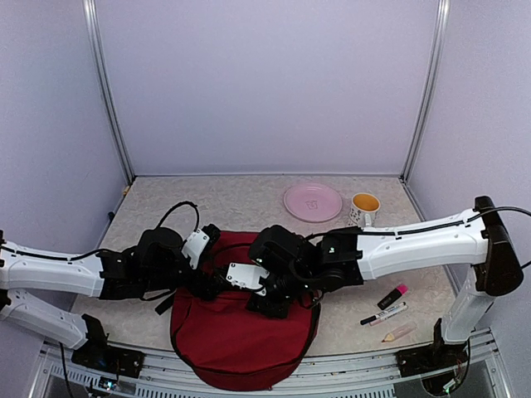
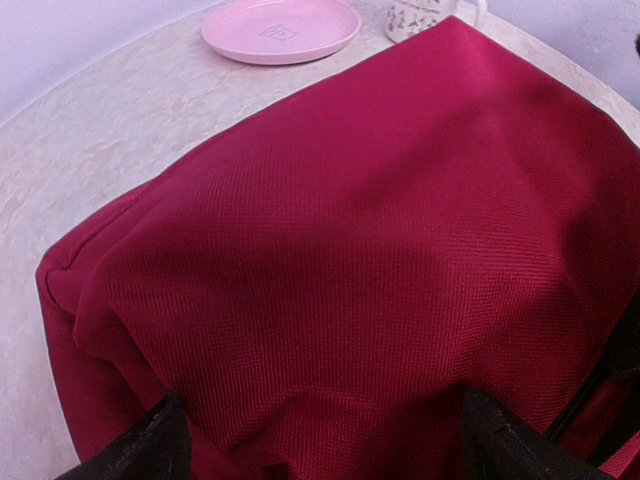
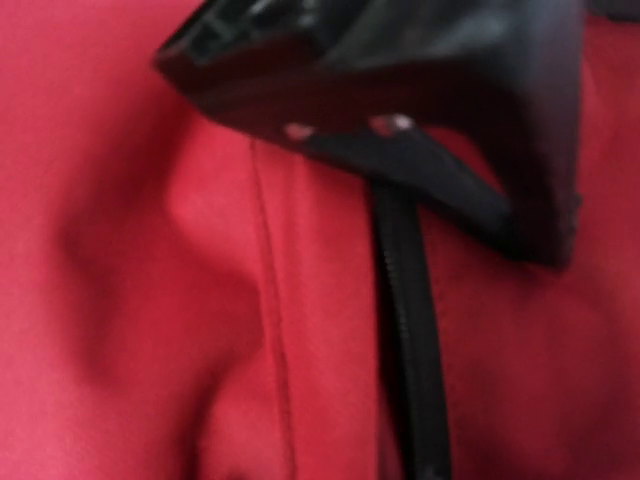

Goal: Pack the student bag
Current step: Adjust the student bag at the corner of the board, then pick up the lower front pocket of the student bag.

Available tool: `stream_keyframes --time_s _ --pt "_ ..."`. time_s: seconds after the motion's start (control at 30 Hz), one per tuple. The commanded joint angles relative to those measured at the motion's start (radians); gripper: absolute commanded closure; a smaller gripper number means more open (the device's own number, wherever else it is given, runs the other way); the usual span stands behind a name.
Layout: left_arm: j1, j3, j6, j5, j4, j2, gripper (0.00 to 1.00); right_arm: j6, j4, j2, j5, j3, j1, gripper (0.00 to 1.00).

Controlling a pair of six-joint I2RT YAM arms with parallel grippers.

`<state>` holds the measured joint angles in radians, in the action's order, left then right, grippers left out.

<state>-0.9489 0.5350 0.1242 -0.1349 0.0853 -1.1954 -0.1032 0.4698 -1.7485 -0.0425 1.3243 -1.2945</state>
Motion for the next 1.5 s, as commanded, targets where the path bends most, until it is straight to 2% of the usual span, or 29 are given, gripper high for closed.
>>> stream_keyframes --time_s 0.0,0.03,0.23,0.37,0.5,0.63,0.83,1.0,1.2,1.27,1.3,1.37,1.43,1.47 --pt "-0.06 -0.001 -0.083 0.002 0.027 0.009 0.04 -0.026 0.016 0.043 -0.02 -0.067 -0.043 0.56" --pt "-0.064 -0.005 -0.086 0.008 0.034 0.01 0.01 -0.022 0.028 0.038 -0.022 -0.07 -0.044 0.56" --pt "-0.09 -0.012 -0.139 0.078 0.042 0.007 0.01 -0.018 0.067 0.033 -0.09 -0.083 -0.073 0.6" --pt "-0.125 -0.057 -0.176 0.145 0.109 0.069 0.01 -0.026 0.004 0.107 -0.101 -0.138 -0.089 0.6" --pt "-0.123 -0.057 -0.2 0.153 0.125 0.1 0.01 -0.08 -0.068 0.19 -0.115 -0.2 -0.11 0.56" --pt "-0.123 -0.008 -0.232 0.171 0.079 0.042 0.01 -0.116 -0.066 0.221 -0.123 -0.23 -0.125 0.54" --pt "-0.12 0.083 -0.266 0.097 0.026 -0.085 0.02 -0.101 0.03 0.176 -0.191 -0.239 -0.13 0.55" --pt "-0.121 0.123 -0.295 0.199 0.049 -0.119 0.05 -0.093 0.038 0.165 -0.207 -0.261 -0.144 0.55" --pt "-0.13 0.163 -0.336 0.072 -0.023 -0.186 0.05 -0.079 0.041 0.156 -0.233 -0.272 -0.144 0.56" --pt "-0.137 0.186 -0.329 -0.016 -0.062 -0.212 0.11 -0.076 0.037 0.164 -0.239 -0.276 -0.144 0.57" --pt "-0.137 0.198 -0.314 -0.053 -0.07 -0.216 0.17 -0.074 0.034 0.171 -0.241 -0.279 -0.144 0.57" --pt "-0.136 0.212 -0.289 -0.091 -0.064 -0.202 0.41 -0.068 0.024 0.189 -0.253 -0.284 -0.144 0.58" --pt "-0.137 0.218 -0.26 -0.103 -0.042 -0.168 0.7 -0.054 0.021 0.201 -0.278 -0.28 -0.143 0.59" --pt "-0.137 0.218 -0.243 -0.099 -0.028 -0.144 0.79 -0.043 0.03 0.204 -0.286 -0.268 -0.142 0.59"
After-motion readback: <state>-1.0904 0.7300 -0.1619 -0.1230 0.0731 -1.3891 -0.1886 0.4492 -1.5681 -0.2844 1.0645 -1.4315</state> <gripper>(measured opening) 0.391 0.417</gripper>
